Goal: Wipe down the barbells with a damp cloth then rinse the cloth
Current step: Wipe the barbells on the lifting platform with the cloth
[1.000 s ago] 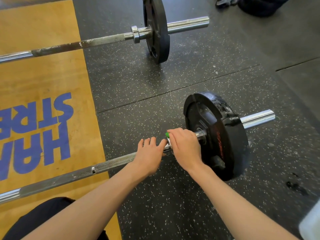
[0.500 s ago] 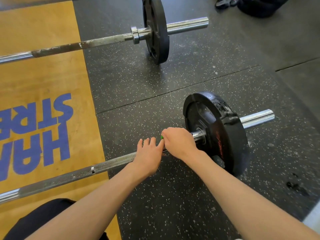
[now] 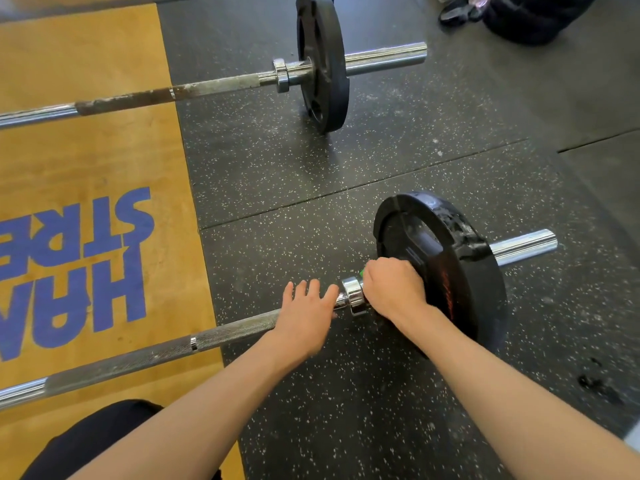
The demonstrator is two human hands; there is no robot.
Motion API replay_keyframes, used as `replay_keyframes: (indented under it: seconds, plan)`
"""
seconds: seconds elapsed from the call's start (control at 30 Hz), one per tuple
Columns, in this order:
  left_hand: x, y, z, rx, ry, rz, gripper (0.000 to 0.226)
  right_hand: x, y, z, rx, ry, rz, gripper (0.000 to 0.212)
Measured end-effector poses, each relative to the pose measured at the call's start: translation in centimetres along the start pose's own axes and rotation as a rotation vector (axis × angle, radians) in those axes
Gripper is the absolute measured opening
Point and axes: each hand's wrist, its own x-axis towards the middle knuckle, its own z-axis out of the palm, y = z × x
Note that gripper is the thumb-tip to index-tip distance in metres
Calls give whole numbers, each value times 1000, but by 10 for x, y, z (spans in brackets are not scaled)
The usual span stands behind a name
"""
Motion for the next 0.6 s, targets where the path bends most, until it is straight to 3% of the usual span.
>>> replay_keyframes:
  seconds: [0.17,0.23,0.3,0.43,0.5,0.6]
  plan:
    - [1,0,-1,10,-1,13,49,38,-14,-19,57,-359,123,35]
    - [0,0,0,21,-7,12,51,42,-20,-19,64,-385,109,41]
    - [1,0,2,26,-7,2,55,30,-25,-14,66,-239,68,43]
    - [3,-1,3,33,4,1,78,-20,-25,27,196,266,-128,41]
    - [4,-1,2,33,3,8,77,-41,-14,53,372,363,-182,44]
    - [3,0,3,8,20,11,56,-56,10,71,309,410,-285,53]
